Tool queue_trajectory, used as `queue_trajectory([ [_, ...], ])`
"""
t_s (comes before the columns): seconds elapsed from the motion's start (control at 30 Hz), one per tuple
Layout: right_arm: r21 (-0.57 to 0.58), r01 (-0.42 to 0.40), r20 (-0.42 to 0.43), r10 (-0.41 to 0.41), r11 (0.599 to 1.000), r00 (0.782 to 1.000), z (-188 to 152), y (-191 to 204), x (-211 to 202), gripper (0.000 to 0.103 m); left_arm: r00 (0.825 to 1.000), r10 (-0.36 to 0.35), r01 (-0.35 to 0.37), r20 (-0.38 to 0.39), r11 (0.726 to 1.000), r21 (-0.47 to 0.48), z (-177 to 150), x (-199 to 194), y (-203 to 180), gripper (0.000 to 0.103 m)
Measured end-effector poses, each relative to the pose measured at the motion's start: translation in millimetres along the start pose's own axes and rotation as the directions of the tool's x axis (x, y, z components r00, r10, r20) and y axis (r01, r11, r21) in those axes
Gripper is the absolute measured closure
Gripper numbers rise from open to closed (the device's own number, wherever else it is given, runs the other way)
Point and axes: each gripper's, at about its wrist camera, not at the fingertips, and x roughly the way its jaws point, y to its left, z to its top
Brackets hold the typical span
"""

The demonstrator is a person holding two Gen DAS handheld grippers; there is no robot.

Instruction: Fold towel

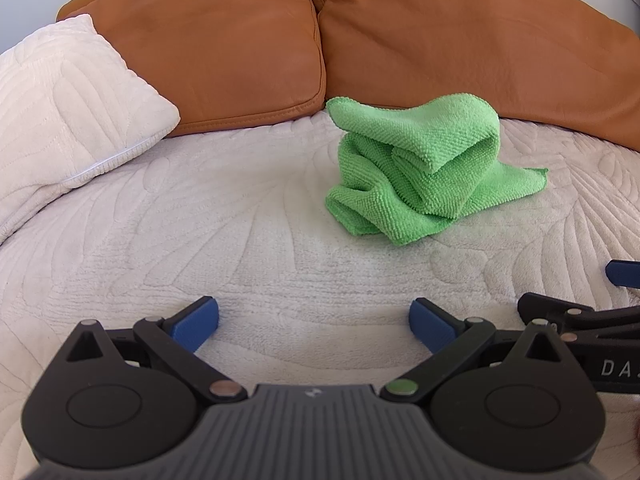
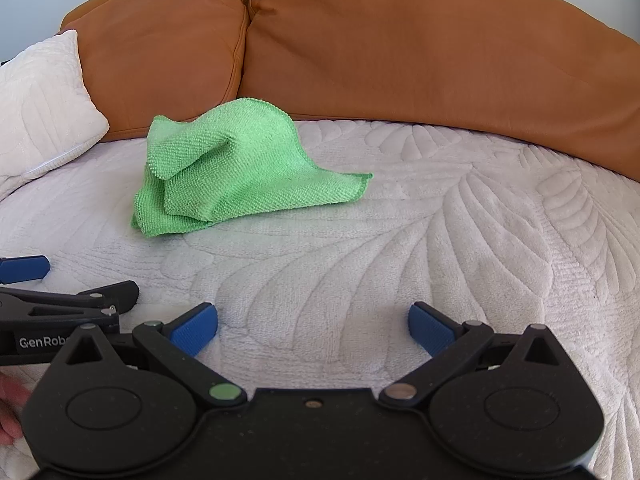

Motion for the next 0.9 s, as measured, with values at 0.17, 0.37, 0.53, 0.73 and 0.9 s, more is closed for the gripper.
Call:
queue_trajectory([
  [0.17, -0.001, 0.0, -0.001, 0.0, 1.0, 1.0, 0.7, 0.4, 0.1, 0.0, 1.0, 0.003, -0.003, -0.004, 1.0, -0.002, -1.1, 2.3, -2.0, 0.0],
  [0.37, -0.002, -0.001, -0.001, 0.001, 1.0, 1.0, 1.6, 0.9, 0.2, 0.0, 1.0, 0.001, -0.001, -0.006, 1.0, -0.005, -1.9, 4.3, -3.1, 0.0],
  [0.53, -0.001, -0.001, 0.001, 0.001, 1.0, 1.0, 0.2, -0.7, -0.1, 0.0, 1.0, -0.009, 0.009, -0.002, 1.0, -0.011, -0.7, 2.7, -0.4, 0.0],
  [0.73, 0.0, 0.003, 0.001, -0.003, 1.0, 1.0, -1.2, -0.7, 0.5, 0.0, 1.0, -0.014, 0.014, 0.0, 1.0, -0.017, 0.5, 3.3, -0.3, 0.0],
  [0.9, 0.0, 0.002, 0.0, -0.002, 1.0, 1.0, 0.4, -0.6, 0.3, 0.0, 1.0, -0.013, 0.013, 0.001, 1.0, -0.016, 0.3, 3.6, 0.0, 0.0],
])
